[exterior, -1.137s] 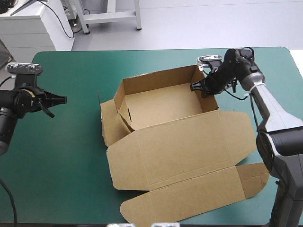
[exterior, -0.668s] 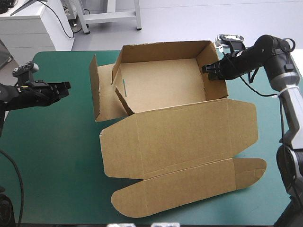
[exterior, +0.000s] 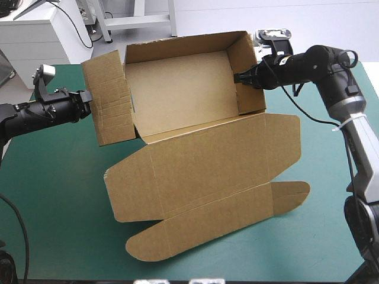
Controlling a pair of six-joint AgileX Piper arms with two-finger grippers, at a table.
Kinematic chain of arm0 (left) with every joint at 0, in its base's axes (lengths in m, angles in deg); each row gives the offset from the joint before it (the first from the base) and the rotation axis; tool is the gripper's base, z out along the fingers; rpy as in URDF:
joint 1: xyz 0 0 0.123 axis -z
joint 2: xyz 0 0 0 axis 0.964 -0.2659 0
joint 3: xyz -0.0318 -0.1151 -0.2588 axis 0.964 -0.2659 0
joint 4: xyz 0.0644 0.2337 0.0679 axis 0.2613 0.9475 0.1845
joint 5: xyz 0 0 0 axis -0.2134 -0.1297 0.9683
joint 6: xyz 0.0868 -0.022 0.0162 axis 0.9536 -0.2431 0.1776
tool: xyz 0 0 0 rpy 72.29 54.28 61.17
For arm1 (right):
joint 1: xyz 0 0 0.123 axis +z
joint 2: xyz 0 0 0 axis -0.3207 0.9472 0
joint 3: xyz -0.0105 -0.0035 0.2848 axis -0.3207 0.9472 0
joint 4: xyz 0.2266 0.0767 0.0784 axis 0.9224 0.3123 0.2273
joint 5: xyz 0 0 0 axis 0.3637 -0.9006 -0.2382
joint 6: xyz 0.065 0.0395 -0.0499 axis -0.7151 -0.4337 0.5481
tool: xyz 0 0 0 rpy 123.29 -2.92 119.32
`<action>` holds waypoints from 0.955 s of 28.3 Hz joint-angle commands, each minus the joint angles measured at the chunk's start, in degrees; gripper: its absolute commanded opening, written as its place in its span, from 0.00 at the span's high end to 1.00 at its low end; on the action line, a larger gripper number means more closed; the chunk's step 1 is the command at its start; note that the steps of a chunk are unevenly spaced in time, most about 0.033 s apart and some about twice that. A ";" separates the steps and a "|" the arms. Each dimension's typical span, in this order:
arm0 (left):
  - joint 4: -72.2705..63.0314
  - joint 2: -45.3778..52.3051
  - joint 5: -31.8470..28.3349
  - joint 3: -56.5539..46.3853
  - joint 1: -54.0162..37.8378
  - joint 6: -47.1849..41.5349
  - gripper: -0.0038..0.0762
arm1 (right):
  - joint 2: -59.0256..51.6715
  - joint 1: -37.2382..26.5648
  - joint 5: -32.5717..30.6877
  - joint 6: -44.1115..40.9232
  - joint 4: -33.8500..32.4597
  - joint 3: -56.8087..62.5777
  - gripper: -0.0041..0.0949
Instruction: Fold the box
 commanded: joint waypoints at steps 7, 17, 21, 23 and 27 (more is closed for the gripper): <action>-4.26 8.94 2.57 1.87 0.12 -0.57 0.96 | -2.91 3.97 8.36 -2.51 -2.05 -1.65 0.98; -0.24 9.19 3.58 1.87 0.12 -1.08 0.93 | -2.91 7.70 12.39 -2.78 -2.20 -1.65 0.98; -0.62 9.19 5.42 1.87 0.12 -3.22 0.75 | -2.91 7.82 11.97 -3.20 -3.48 -1.65 0.98; -0.76 9.19 7.63 1.87 0.12 -3.22 0.62 | -2.91 7.82 11.75 -3.50 -4.77 -1.65 0.98; -0.63 9.32 9.54 1.87 0.12 -3.22 0.38 | -2.82 8.05 11.75 -3.77 -4.53 -1.65 0.98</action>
